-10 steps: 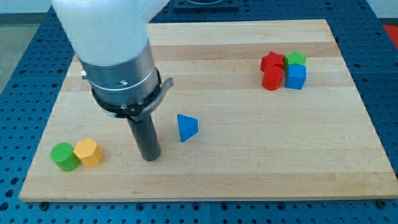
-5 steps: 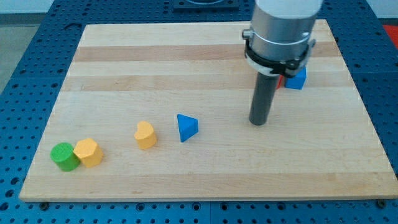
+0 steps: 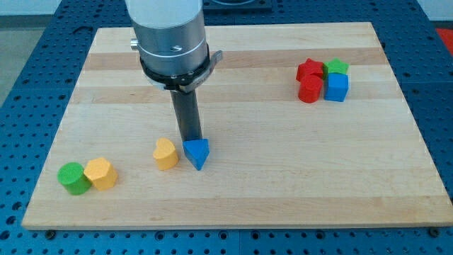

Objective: Push blue triangle towards yellow heart

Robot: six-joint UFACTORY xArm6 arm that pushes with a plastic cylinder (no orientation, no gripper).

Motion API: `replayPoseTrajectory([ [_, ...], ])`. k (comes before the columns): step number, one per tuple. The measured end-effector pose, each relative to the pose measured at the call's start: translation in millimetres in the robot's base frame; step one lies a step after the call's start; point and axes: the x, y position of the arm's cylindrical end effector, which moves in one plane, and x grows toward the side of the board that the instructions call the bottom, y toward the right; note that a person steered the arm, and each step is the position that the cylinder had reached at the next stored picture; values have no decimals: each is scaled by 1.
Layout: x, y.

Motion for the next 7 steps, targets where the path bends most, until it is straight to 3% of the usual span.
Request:
replayPoseTrajectory([
  [3, -1, 110],
  [7, 19, 54],
])
